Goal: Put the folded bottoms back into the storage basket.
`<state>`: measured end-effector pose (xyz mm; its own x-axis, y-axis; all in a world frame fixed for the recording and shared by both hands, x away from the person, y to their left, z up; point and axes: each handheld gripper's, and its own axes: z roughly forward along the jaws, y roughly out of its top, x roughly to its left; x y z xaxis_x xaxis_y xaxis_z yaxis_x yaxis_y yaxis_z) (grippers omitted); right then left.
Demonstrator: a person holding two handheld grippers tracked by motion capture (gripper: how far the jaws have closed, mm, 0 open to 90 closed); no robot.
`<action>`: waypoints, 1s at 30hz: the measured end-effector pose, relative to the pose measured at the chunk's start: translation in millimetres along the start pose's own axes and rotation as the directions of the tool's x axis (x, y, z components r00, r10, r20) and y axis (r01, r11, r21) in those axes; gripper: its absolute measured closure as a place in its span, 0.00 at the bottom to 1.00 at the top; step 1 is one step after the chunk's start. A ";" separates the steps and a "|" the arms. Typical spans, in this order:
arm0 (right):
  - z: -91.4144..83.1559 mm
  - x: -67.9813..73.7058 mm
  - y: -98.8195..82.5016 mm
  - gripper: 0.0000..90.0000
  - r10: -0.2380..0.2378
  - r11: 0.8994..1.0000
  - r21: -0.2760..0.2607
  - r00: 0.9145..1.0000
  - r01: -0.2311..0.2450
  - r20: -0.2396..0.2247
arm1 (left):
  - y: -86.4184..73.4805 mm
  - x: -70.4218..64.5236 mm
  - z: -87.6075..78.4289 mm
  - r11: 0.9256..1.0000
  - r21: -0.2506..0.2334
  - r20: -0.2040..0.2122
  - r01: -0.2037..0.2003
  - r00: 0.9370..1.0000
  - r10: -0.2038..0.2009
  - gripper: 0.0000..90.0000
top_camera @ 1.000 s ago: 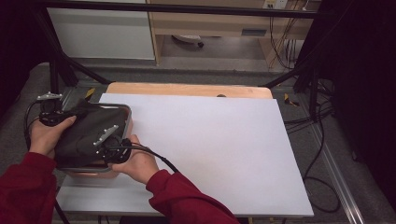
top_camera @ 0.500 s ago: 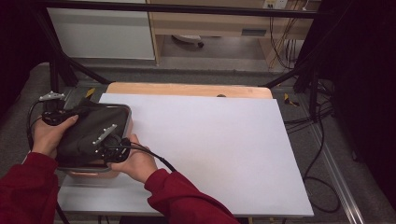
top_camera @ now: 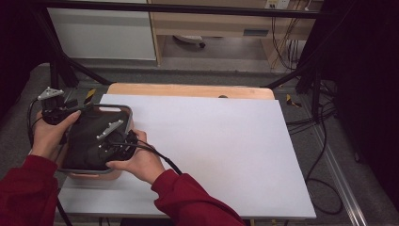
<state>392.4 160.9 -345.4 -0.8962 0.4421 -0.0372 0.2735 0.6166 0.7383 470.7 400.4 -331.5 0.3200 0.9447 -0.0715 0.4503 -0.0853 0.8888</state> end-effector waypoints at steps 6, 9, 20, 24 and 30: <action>-13.2 -9.6 -5.3 0.20 0.032 0.999 -0.028 0.999 -0.032 0.020 | 1.7 -18.4 -3.3 1.000 -0.019 0.016 -0.011 1.000 0.011 0.22; -19.4 -14.1 -8.9 0.18 0.040 0.999 -0.038 0.999 -0.039 0.033 | 1.9 -26.4 -6.9 0.999 -0.029 0.020 -0.016 1.000 0.017 0.20; -37.3 -25.2 -32.2 0.08 0.082 0.994 -0.076 0.994 -0.077 0.066 | -10.6 -48.6 -22.5 0.998 -0.060 0.016 -0.021 1.000 0.022 0.13; -41.7 -31.5 -43.1 0.08 0.096 0.992 -0.089 0.993 -0.090 0.069 | -16.7 -53.4 -27.8 0.995 -0.099 0.030 0.006 1.000 -0.003 0.11; -48.7 -41.7 -59.0 0.08 0.131 0.983 -0.135 0.989 -0.121 0.071 | -28.8 -76.3 -37.5 0.991 -0.130 0.015 -0.012 1.000 0.014 0.10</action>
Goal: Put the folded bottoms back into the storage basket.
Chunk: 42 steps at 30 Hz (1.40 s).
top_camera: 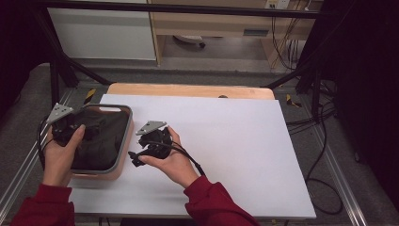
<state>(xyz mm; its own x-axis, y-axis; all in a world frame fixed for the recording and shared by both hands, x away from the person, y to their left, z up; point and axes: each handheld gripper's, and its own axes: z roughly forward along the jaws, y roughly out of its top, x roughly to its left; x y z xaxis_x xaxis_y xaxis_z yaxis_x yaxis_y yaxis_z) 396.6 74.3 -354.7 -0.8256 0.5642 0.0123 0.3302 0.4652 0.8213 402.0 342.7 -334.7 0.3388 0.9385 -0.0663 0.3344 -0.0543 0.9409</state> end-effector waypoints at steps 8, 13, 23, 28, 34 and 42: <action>-8.4 -12.1 -4.4 0.08 0.025 0.999 -0.045 0.999 -0.024 0.034 | -15.9 -22.8 -10.5 0.999 -0.033 0.038 0.008 0.999 -0.007 0.10; -15.9 -21.9 -4.9 0.08 0.040 0.998 -0.049 0.999 -0.039 0.028 | -32.6 -35.2 -19.4 0.998 -0.046 0.024 0.041 0.999 -0.040 0.10; -30.8 -37.0 -5.7 0.10 0.059 0.996 -0.066 0.998 -0.057 0.017 | -53.5 -48.9 -28.3 0.995 -0.095 -0.015 0.029 0.999 -0.031 0.11; -45.2 -49.0 -6.6 0.11 0.055 0.993 -0.104 0.996 -0.048 0.067 | -66.5 -50.8 -28.8 0.994 -0.102 -0.008 0.028 1.000 -0.029 0.11; -68.3 -63.2 -6.7 0.09 0.069 0.980 -0.196 0.985 -0.037 0.159 | -73.3 -49.8 -27.4 0.993 -0.108 -0.008 0.046 0.999 -0.047 0.11; -104.9 -84.9 -10.0 0.10 0.109 0.977 -0.199 0.976 -0.070 0.191 | -76.3 -52.9 -29.3 0.994 -0.103 0.004 0.038 0.999 -0.038 0.09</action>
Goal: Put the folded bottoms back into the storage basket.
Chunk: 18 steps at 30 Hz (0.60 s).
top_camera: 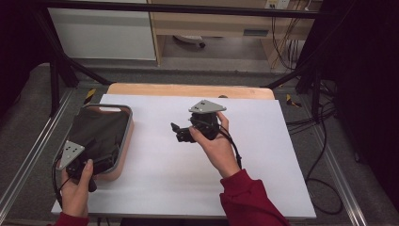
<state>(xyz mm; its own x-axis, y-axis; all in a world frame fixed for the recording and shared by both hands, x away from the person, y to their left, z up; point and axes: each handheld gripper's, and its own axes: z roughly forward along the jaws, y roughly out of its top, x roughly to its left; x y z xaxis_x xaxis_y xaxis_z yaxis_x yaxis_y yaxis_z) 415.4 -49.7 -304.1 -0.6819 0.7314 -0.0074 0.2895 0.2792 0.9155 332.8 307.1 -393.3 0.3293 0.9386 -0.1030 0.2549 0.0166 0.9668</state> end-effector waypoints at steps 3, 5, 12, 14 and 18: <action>-11.7 -11.1 0.9 0.09 0.012 1.000 -0.013 1.000 -0.012 0.007 | 0.0 -1.0 0.7 1.000 0.002 0.003 0.000 1.000 0.000 0.08; -18.5 -18.1 1.0 0.08 0.013 1.000 -0.020 1.000 -0.013 0.007 | 0.7 -1.7 0.3 1.000 -0.005 0.005 -0.005 1.000 0.005 0.08; -36.4 -39.7 -2.7 0.05 0.023 0.999 -0.023 0.998 -0.022 0.053 | 0.4 -2.5 -0.6 1.000 -0.011 0.013 -0.007 1.000 0.007 0.07; -40.7 -45.2 -4.3 0.05 0.031 0.999 -0.022 0.998 -0.030 0.061 | -0.1 -2.5 -0.1 1.000 -0.009 0.014 -0.010 1.000 0.010 0.07; -50.3 -54.4 -8.4 0.06 0.038 0.999 -0.029 0.997 -0.036 0.073 | -0.1 -2.8 0.1 1.000 0.004 0.027 -0.017 1.000 0.016 0.06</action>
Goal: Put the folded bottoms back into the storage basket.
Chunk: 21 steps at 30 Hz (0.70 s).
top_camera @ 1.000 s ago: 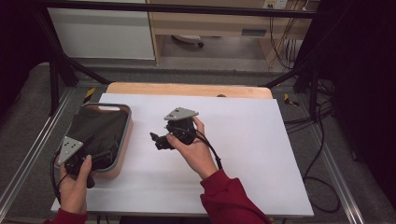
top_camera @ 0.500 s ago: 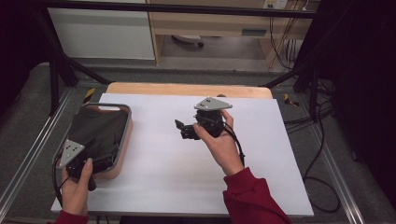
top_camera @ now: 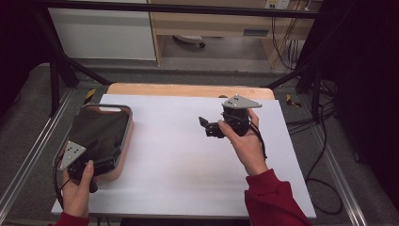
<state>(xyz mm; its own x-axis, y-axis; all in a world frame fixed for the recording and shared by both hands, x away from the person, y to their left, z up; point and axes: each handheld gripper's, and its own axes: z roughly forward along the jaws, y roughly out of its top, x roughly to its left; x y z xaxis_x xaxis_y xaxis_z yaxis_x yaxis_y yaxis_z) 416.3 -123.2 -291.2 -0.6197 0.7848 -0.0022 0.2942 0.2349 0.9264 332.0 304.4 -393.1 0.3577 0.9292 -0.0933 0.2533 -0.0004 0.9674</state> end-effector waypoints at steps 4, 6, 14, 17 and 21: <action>-9.6 -9.4 -4.3 0.09 0.010 1.000 -0.013 1.000 -0.010 0.002 | 1.0 0.6 -0.9 1.000 -0.007 -0.004 -0.005 1.000 0.005 0.06; -12.6 -14.8 -7.7 0.09 0.023 1.000 -0.008 1.000 -0.023 0.008 | 0.5 2.1 -1.0 1.000 -0.005 -0.005 0.000 1.000 0.000 0.06; -26.1 -34.5 -19.9 0.10 0.057 0.998 -0.005 0.998 -0.057 0.036 | -0.8 5.9 -0.2 1.000 0.006 0.000 0.025 1.000 -0.025 0.06; -31.3 -37.9 -24.3 0.09 0.067 0.998 -0.011 0.997 -0.066 0.046 | -0.7 6.1 -0.7 1.000 0.010 0.002 0.025 1.000 -0.025 0.06; -37.7 -39.8 -31.0 0.08 0.068 0.998 -0.017 0.996 -0.067 0.056 | -0.5 6.2 -0.3 1.000 0.010 0.005 0.023 1.000 -0.023 0.06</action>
<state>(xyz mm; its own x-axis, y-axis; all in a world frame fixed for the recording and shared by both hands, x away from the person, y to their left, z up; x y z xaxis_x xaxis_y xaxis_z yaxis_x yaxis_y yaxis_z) 404.4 -183.3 -305.6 -0.5568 0.8297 0.0396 0.3230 0.1724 0.9306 333.8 310.3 -394.1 0.3561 0.9271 -0.1169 0.2707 0.0174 0.9625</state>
